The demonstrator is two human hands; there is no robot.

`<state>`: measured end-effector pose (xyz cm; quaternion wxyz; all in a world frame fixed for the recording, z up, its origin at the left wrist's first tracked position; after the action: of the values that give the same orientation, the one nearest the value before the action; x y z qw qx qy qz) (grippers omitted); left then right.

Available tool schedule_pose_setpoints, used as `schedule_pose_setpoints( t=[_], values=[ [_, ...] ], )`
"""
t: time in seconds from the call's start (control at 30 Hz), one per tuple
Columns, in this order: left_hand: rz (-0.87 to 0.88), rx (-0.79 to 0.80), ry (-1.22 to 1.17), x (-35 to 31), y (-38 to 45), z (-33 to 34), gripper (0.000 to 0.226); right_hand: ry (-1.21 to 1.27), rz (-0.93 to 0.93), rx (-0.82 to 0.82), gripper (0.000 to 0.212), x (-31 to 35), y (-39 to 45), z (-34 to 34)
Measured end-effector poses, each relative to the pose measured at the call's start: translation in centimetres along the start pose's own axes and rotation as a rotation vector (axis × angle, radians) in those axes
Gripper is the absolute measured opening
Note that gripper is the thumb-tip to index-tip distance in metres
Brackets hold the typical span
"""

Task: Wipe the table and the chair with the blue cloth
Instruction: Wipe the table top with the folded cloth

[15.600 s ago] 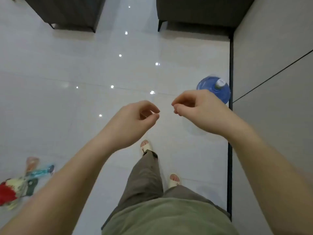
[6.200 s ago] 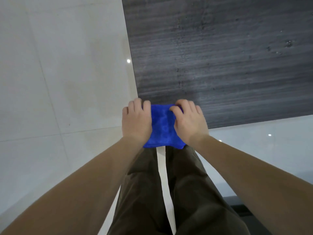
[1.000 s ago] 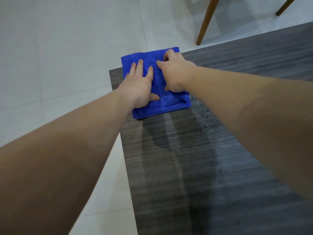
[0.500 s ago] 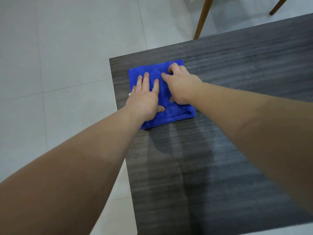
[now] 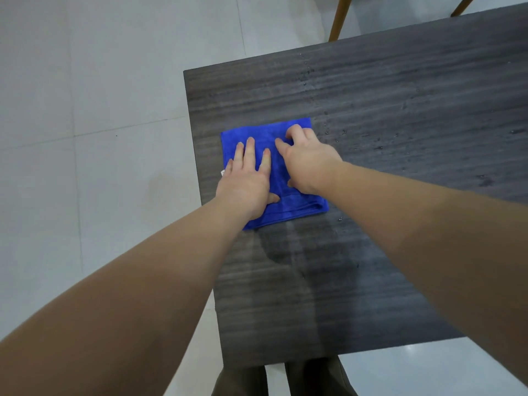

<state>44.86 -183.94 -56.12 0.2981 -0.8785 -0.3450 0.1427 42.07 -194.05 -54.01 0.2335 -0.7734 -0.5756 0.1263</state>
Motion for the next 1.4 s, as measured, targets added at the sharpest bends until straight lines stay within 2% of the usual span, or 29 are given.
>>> schedule_pose_setpoints(
  t=[0.43, 0.87, 1.2, 1.4],
  values=[
    [0.014, 0.021, 0.006, -2.8, -7.9, 5.6, 0.096, -0.006, -0.01, -0.026, 0.094, 2.7, -9.0, 4.2],
    [0.065, -0.011, 0.006, -5.3, -16.5, 12.3, 0.095, -0.006, 0.031, -0.038, 0.093, 5.9, -18.5, 9.9],
    [0.03, 0.009, -0.033, -6.7, -19.6, 14.7, 0.094, -0.013, -0.011, -0.033, 0.094, 6.7, -21.9, 11.8],
    [-0.002, 0.024, -0.034, -8.0, -21.0, 15.6, 0.093, 0.03, -0.026, -0.036, 0.086, 6.5, -23.6, 12.6]
  ],
)
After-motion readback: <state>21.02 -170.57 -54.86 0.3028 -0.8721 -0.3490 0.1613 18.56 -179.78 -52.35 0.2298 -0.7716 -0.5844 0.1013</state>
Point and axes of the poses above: each hand's wrist, its own y-axis towards the middle knuckle, its own z-axis out of the palm, x = y × z, the point moved 9 cm from there along y, towards the middle knuckle
